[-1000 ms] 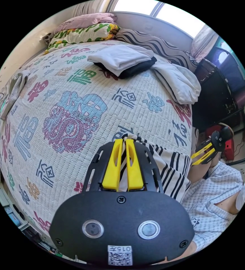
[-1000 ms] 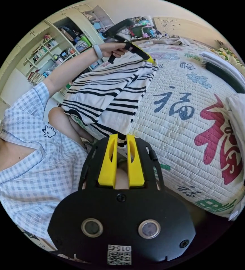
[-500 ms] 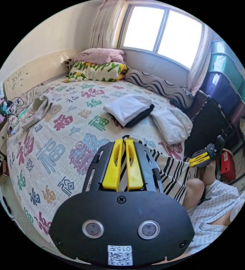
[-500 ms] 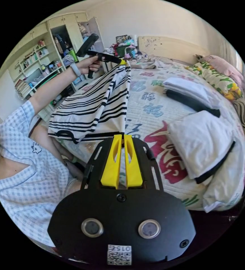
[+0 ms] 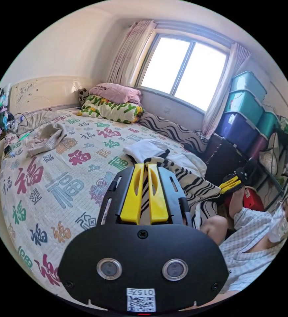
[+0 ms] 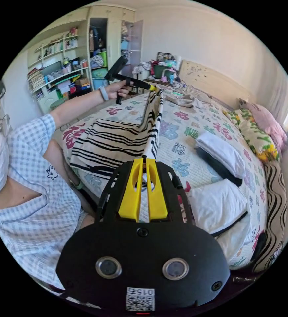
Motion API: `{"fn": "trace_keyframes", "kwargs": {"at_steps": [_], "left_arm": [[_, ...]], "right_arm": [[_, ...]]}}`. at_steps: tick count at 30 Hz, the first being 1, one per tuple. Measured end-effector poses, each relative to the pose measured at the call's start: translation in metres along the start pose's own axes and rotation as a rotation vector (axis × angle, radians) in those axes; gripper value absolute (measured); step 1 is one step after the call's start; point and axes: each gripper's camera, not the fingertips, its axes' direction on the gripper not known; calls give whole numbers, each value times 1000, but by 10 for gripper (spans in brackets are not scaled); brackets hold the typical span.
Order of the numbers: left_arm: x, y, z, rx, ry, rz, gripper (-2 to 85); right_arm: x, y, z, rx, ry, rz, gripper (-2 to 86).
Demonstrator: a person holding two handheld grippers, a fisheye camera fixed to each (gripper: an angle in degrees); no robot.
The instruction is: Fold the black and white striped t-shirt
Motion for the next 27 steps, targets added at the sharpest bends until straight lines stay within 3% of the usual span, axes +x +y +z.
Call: {"fn": "trace_keyframes", "kwargs": {"at_steps": [7, 14, 21, 24, 27], "left_arm": [[-38, 136, -147, 9, -5, -134, 7], [-90, 238, -195, -18, 7, -342, 4], [-126, 278, -223, 129, 155, -476, 1], [-125, 280, -253, 211, 10, -506, 9], [-112, 261, -260, 82, -63, -473, 63]], "right_arm": [[-128, -60, 73, -54, -308, -376, 2], [-176, -97, 185, -242, -626, -376, 5], [-195, -111, 221, -291, -631, -373, 29], [-208, -112, 221, -291, -658, -437, 64], [-211, -115, 222, -258, -641, -446, 70]]}}
